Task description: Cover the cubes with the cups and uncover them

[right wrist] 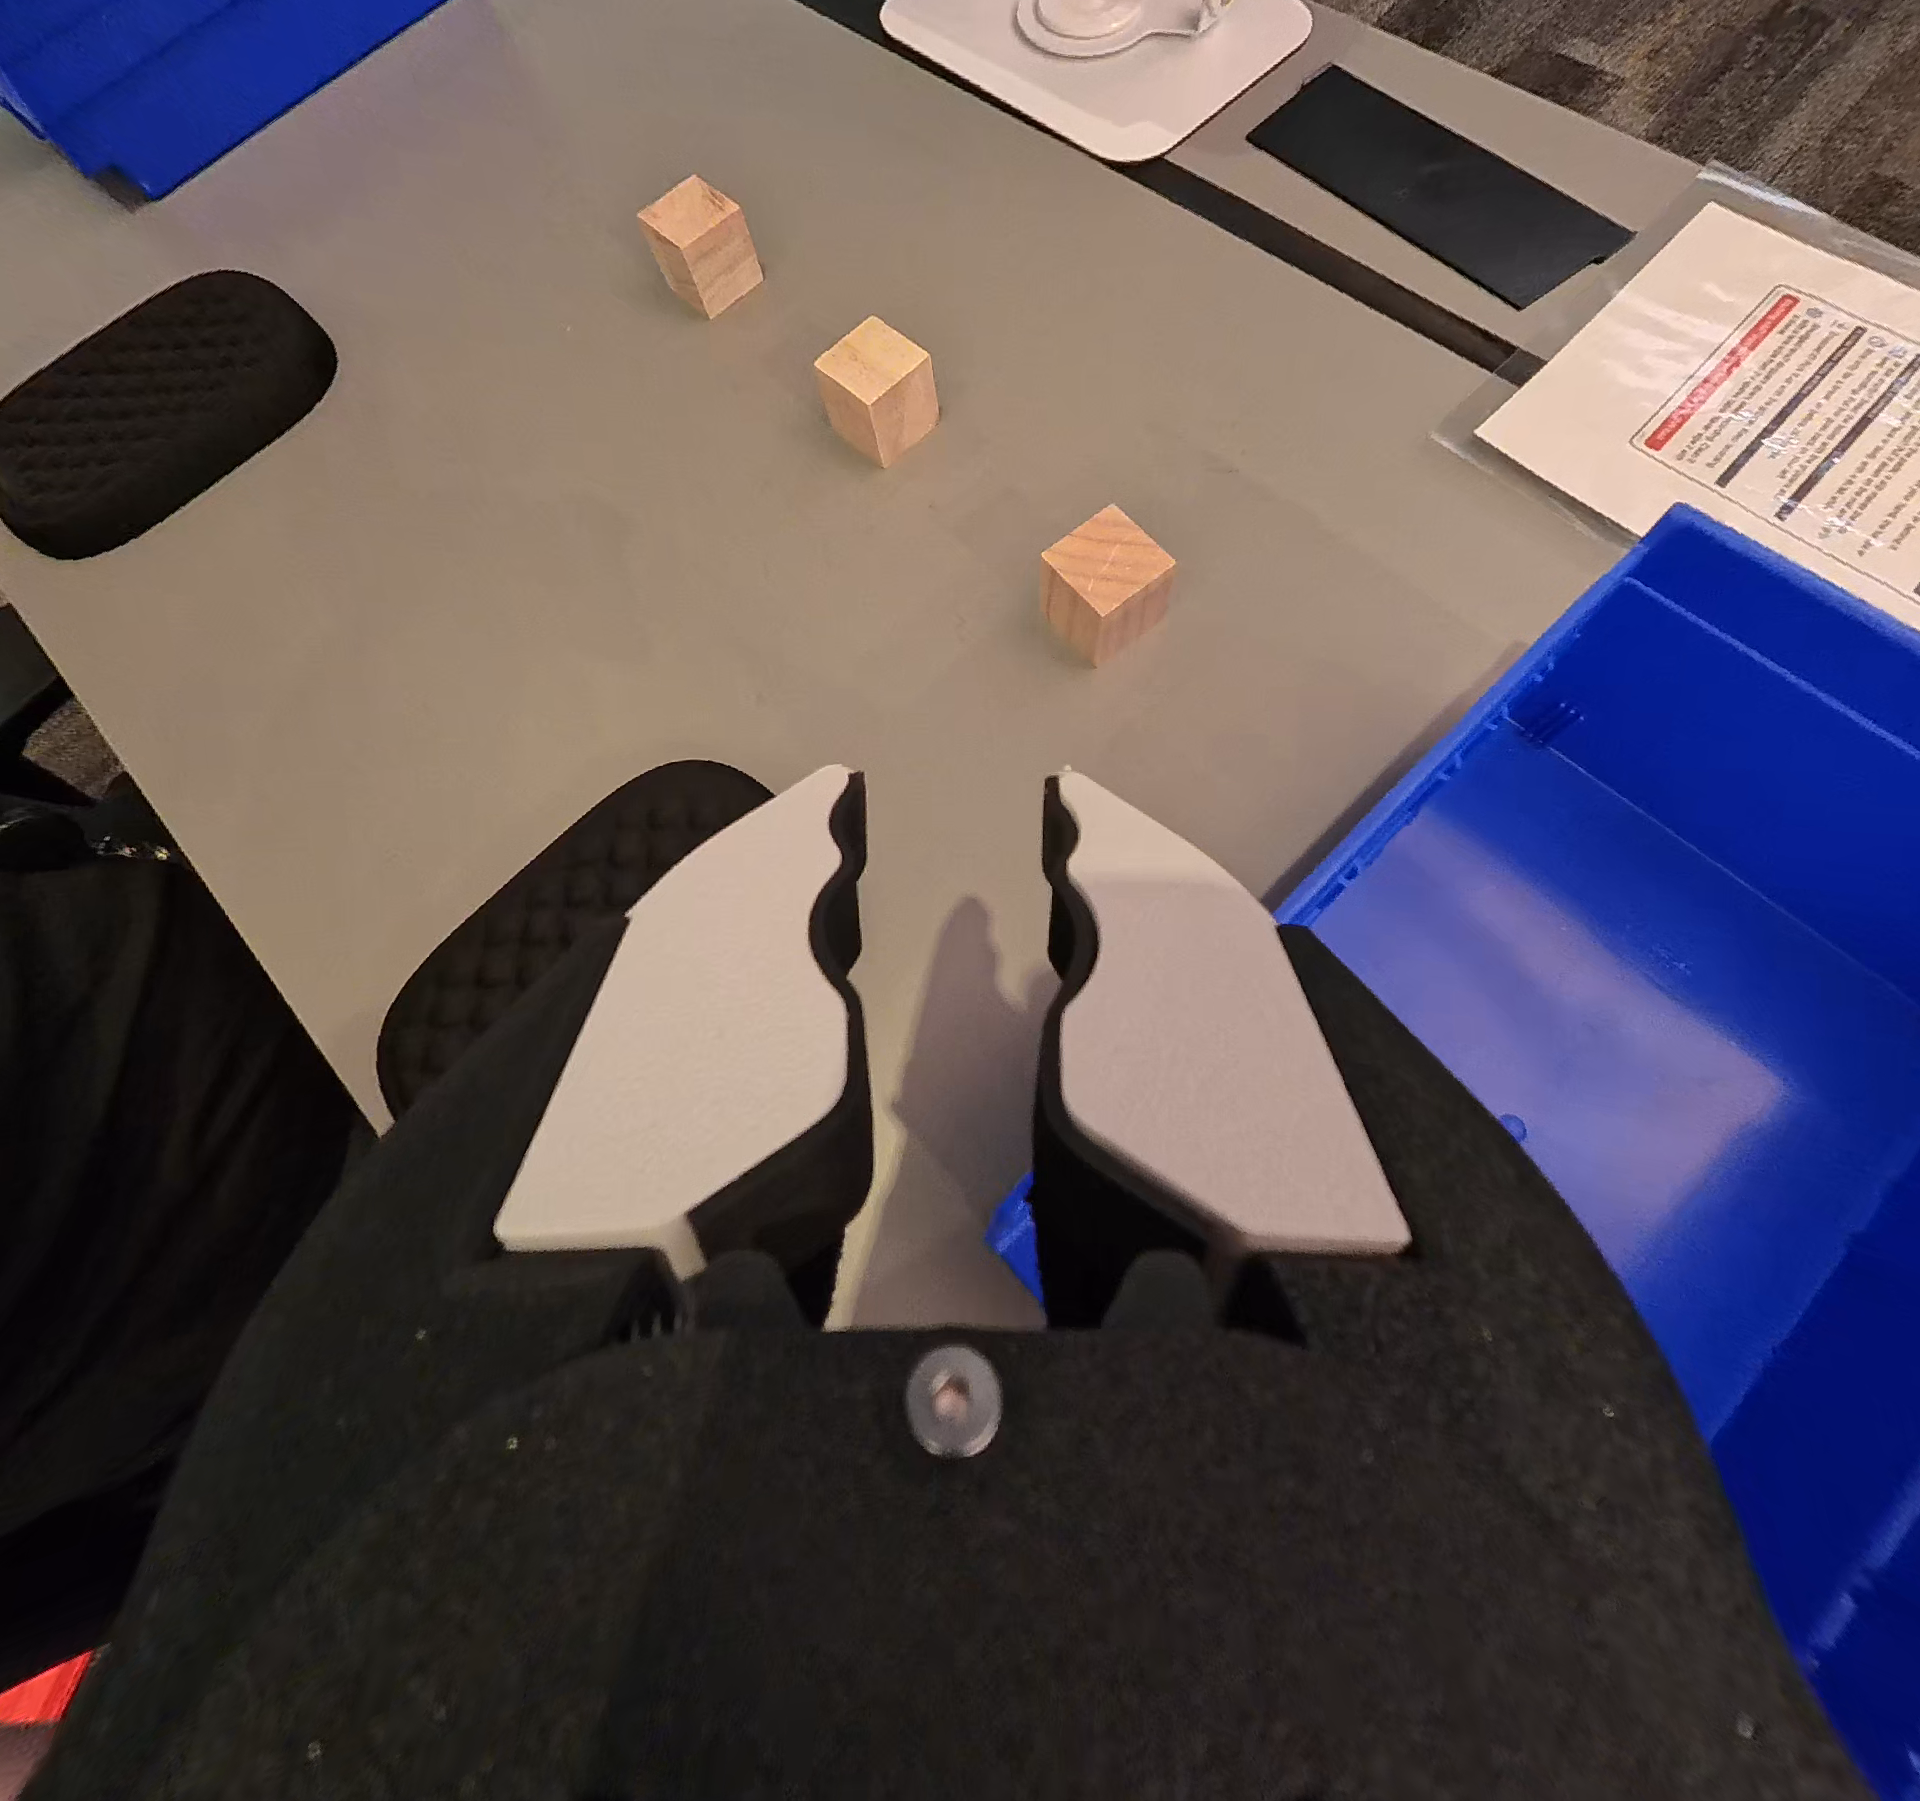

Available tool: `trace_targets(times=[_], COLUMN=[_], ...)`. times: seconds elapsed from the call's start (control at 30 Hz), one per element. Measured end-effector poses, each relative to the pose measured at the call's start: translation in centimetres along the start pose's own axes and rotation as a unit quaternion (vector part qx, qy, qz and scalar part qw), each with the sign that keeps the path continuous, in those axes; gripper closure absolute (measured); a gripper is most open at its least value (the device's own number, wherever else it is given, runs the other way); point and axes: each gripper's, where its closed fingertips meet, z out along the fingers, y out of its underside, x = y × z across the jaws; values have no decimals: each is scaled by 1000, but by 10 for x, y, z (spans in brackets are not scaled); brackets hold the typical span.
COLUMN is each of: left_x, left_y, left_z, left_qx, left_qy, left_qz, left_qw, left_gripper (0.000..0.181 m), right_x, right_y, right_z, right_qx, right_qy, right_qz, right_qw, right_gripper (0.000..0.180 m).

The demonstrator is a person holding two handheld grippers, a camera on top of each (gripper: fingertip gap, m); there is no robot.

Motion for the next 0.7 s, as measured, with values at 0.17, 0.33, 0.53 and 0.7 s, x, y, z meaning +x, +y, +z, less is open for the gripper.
trace_targets(times=[0.17, 0.33, 0.53, 0.7], left_x=[88, 185, 210, 212], left_y=[-49, -83, -99, -111], left_z=[-64, -30, 85, 128], left_qx=[89, 104, -22, -45], left_qy=[73, 89, 70, 68], left_qz=[163, 395, 503, 587], left_qw=[980, 908, 861, 806], left_gripper=[136, 136, 136, 136], right_x=[-5, -17, -26, -30], right_y=[-7, -10, 2, 14], right_z=[-2, 4, -1, -12], right_qx=[4, 0, -26, -30], right_qy=[3, -4, 14, 31], right_qz=[-4, -9, -11, 5], right_qw=[1000, 1000, 1000, 999], right_gripper=[148, 148, 148, 148])
